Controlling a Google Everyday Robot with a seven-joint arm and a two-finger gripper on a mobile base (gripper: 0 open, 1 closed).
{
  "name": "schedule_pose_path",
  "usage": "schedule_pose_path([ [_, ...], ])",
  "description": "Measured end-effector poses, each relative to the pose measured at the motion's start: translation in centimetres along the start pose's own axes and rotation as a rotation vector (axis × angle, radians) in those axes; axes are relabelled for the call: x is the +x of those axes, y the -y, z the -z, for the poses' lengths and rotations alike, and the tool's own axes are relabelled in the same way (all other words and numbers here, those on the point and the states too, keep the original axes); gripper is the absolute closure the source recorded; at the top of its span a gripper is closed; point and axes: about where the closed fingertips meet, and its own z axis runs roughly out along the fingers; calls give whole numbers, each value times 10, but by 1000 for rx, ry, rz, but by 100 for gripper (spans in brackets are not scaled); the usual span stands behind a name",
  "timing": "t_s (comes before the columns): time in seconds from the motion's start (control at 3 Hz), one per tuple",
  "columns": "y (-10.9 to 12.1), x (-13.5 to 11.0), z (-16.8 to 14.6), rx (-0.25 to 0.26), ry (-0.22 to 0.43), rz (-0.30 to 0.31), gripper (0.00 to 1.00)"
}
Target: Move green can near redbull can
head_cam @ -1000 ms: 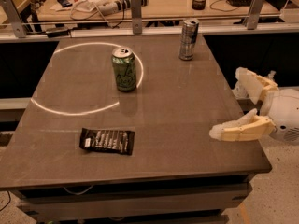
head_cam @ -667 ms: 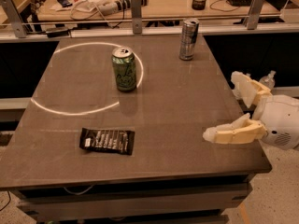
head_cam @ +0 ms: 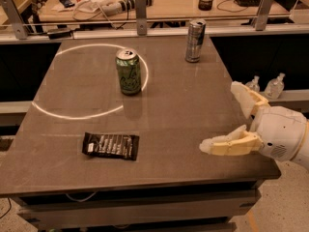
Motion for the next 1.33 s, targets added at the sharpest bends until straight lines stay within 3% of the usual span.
schedule_pose_path([
  [0.67, -1, 7, -31, 51, 12, -3, 0],
  [1.33, 28, 19, -92, 92, 9, 16, 0],
])
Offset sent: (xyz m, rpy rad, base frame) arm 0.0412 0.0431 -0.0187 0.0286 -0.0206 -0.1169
